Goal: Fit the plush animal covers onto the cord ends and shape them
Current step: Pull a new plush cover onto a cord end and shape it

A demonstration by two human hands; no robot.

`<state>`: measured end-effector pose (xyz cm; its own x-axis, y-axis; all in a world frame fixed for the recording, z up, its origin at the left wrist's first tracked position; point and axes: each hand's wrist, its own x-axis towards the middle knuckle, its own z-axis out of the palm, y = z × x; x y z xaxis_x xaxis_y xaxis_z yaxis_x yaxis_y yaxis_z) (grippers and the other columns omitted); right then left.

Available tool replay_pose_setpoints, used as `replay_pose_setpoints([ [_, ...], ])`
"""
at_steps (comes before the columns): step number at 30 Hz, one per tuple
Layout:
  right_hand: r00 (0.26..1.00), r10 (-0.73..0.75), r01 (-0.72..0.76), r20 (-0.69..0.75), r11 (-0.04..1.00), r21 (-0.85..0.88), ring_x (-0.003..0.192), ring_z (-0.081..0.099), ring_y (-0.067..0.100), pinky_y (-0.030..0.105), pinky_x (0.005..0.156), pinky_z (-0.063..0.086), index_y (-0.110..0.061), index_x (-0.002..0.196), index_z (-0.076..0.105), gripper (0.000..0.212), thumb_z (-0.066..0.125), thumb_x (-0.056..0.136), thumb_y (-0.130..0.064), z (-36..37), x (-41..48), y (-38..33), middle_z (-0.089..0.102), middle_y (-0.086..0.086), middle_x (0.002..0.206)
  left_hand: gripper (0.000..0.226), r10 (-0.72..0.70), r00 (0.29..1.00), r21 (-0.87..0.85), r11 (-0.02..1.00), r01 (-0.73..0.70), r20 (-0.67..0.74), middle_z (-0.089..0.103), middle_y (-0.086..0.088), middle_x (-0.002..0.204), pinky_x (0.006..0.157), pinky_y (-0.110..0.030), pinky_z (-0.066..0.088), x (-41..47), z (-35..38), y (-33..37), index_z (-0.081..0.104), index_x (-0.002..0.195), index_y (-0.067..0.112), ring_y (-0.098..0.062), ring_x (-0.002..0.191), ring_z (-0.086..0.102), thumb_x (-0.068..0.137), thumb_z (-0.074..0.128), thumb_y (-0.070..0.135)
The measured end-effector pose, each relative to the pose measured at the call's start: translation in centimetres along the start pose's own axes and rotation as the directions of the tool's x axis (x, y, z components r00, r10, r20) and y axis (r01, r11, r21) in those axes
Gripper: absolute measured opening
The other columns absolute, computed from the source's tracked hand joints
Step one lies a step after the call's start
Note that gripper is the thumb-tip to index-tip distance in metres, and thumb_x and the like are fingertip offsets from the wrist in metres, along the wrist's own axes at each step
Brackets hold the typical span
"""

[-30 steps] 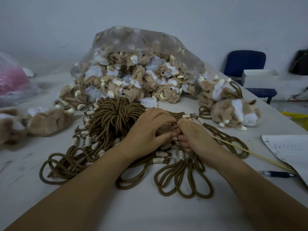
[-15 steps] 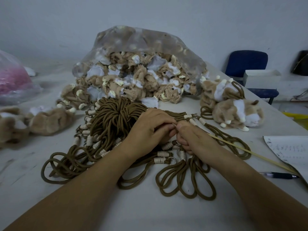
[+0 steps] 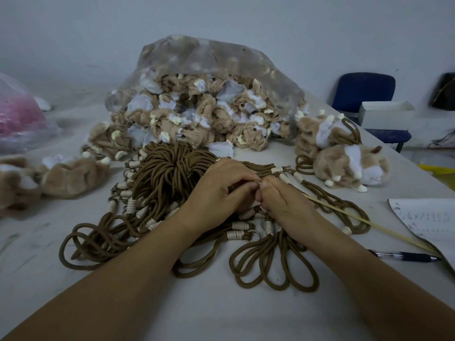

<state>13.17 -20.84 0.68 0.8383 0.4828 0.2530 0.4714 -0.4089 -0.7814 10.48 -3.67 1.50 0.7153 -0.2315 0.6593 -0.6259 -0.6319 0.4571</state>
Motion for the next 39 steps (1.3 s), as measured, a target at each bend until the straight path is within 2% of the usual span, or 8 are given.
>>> replay_pose_setpoints([
  [8,0.999,0.039,-0.039,-0.004,0.999,-0.005,0.053,0.038,0.004,0.034,0.057,0.035,-0.015,0.079,0.05,0.043,0.03,0.084,-0.053,0.1,0.2,0.2,0.043,-0.007,0.061,0.017,-0.004,0.999,0.033,0.999,0.002,0.034,0.067,0.001,0.1,0.091,-0.04,0.045,0.0,0.1,-0.1,0.071,0.103,0.008,-0.014,0.1,0.056,0.09,0.064,0.017],
  [14,0.997,0.059,-0.059,-0.049,0.998,0.012,0.051,0.039,0.001,0.028,0.055,0.034,-0.011,0.08,0.05,0.046,0.031,0.08,-0.053,-0.7,0.5,0.6,0.043,-0.014,0.056,0.055,-0.016,0.976,0.156,0.988,-0.018,0.215,0.051,0.006,0.13,0.109,-0.038,0.032,-0.4,-0.6,-1.8,0.056,0.133,0.022,-0.011,0.125,0.04,0.081,0.069,0.038],
  [18,0.993,0.09,-0.09,-0.072,0.996,0.011,0.051,0.038,0.001,0.029,0.056,0.034,-0.012,0.08,0.05,0.044,0.032,0.08,-0.052,-1.2,0.5,0.8,0.043,-0.01,0.06,0.056,-0.017,0.97,0.202,0.979,-0.034,0.244,0.045,0.003,0.138,0.108,-0.04,0.036,-0.4,-0.7,-2.8,0.051,0.137,0.023,-0.014,0.13,0.036,0.083,0.067,0.032],
  [24,0.996,0.063,-0.069,-0.067,0.994,-0.087,0.056,0.039,0.004,0.034,0.059,0.036,-0.011,0.078,0.047,0.044,0.032,0.083,-0.052,-1.2,0.5,0.6,0.045,-0.004,0.066,0.035,-0.036,0.989,0.156,0.988,0.013,0.147,0.055,0.004,0.119,0.094,-0.04,0.046,-0.3,-0.3,-2.9,0.066,0.121,0.021,-0.011,0.114,0.047,0.087,0.071,0.017],
  [27,0.996,0.056,-0.064,-0.071,0.991,-0.115,0.06,0.041,0.009,0.041,0.062,0.04,-0.013,0.075,0.044,0.041,0.032,0.086,-0.051,-1.2,0.4,0.3,0.044,-0.003,0.067,0.03,-0.005,0.995,0.178,0.984,-0.013,0.098,0.058,-0.002,0.107,0.082,-0.042,0.049,-0.2,0.0,-2.2,0.069,0.117,0.017,-0.018,0.102,0.052,0.087,0.07,0.015],
  [32,0.994,0.042,-0.063,-0.102,0.976,-0.208,0.063,0.045,0.007,0.035,0.063,0.041,-0.017,0.076,0.044,0.035,0.033,0.089,-0.047,-0.9,0.4,0.5,0.048,-0.002,0.07,0.033,0.05,0.998,0.236,0.97,-0.059,0.041,0.056,-0.005,0.093,0.06,-0.03,0.045,-0.1,0.1,-0.8,0.07,0.114,0.018,-0.019,0.077,0.054,0.087,0.058,0.032],
  [36,0.993,0.024,-0.054,-0.119,0.966,-0.253,0.066,0.048,0.015,0.034,0.06,0.038,-0.017,0.077,0.045,0.033,0.035,0.091,-0.044,-0.7,0.6,0.7,0.051,0.003,0.072,0.034,0.056,0.998,0.309,0.949,-0.06,0.022,0.058,-0.003,0.084,0.059,-0.024,0.034,0.0,0.3,-0.3,0.072,0.104,0.014,-0.021,0.068,0.055,0.083,0.053,0.034],
  [39,0.99,-0.002,-0.035,-0.138,0.963,-0.267,0.059,0.042,0.01,0.034,0.055,0.033,-0.024,0.07,0.037,0.03,0.034,0.09,-0.045,-0.5,0.7,0.6,0.044,-0.003,0.065,0.031,0.045,0.999,0.348,0.937,-0.042,0.0,0.062,0.0,0.083,0.063,-0.022,0.033,0.0,0.6,-0.2,0.071,0.1,0.015,-0.019,0.069,0.057,0.084,0.053,0.034],
])
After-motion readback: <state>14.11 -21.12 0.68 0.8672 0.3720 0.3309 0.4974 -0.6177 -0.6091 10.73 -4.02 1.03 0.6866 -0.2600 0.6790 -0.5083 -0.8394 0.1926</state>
